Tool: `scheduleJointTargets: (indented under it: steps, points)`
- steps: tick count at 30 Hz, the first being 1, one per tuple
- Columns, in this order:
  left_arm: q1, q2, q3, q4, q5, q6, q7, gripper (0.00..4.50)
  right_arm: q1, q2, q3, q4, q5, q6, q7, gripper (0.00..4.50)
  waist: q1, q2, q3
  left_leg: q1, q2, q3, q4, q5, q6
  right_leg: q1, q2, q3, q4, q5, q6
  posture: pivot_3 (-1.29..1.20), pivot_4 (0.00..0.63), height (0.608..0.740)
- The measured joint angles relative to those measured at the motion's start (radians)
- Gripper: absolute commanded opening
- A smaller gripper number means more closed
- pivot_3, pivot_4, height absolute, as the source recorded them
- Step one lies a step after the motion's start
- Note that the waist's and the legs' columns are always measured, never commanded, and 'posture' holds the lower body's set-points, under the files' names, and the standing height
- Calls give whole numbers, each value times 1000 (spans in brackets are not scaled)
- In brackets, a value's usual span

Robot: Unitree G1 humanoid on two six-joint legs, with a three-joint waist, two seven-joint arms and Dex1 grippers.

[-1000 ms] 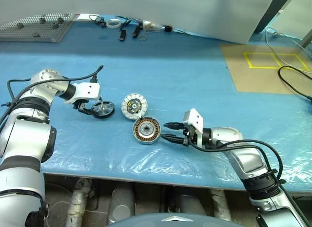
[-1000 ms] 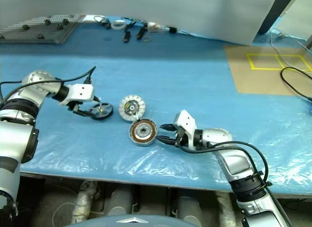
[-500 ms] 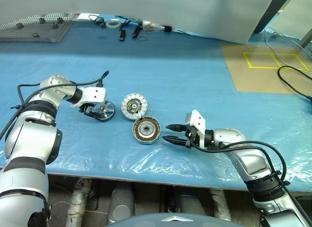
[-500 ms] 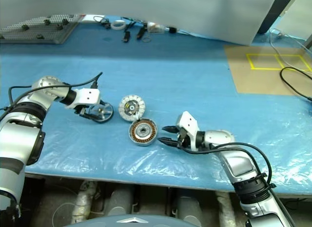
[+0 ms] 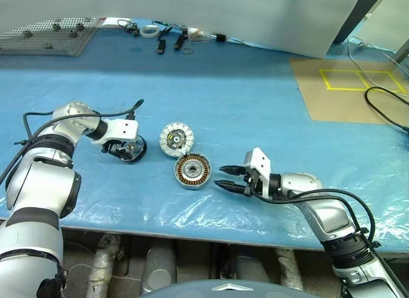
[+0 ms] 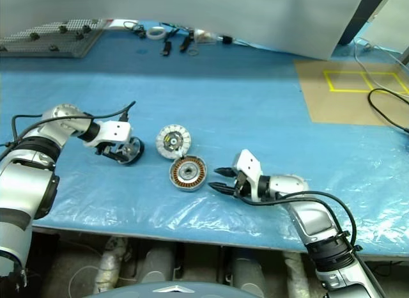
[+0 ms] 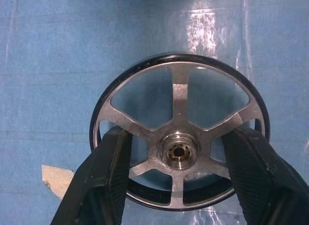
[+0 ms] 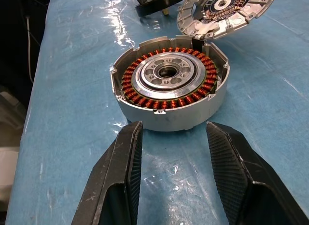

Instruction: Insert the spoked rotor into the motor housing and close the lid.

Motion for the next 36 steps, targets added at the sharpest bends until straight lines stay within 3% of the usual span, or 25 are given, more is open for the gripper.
scheduleJointTargets:
  steps: [9, 16, 25, 29, 36]
  points:
    - [9, 1, 10, -1, -13, -9, 18, 2519, 2, 2, 1, 35, -8, -32, 6, 2175, 1, 0, 0, 1, 0, 0, 0, 0, 0, 1, 0, 0, 0, 0, 0, 0, 150, 740]
    - [27, -4, 122, -29, -151, 24, -46, 2519, -9, 9, 1, 38, -7, -35, 19, 2175, 4, 0, 0, 0, 0, 0, 0, 0, 0, 0, 0, 0, 0, 0, 0, 0, 150, 740]
    - [202, 40, 232, -374, -379, 135, -196, 2519, -63, -8, -6, 73, 6, -42, 80, 2175, -1, 0, 0, -2, 1, 1, -1, 0, 1, -3, 0, 0, 0, -1, -1, 0, 150, 740]
    - [254, 46, 232, -515, -411, 200, -193, 2519, -117, -15, -30, 102, 19, -42, 96, 2175, 1, 0, 0, -2, 1, 1, 0, 0, 1, -3, 0, 0, 1, -1, -3, 0, 150, 740]
    - [192, 47, 206, -423, -369, 187, -131, 2519, -131, -5, -29, 119, 20, -42, 107, 2175, 1, 0, 0, -4, 1, 1, 1, 0, 1, -4, 0, 0, 1, -1, -1, 0, 150, 740]
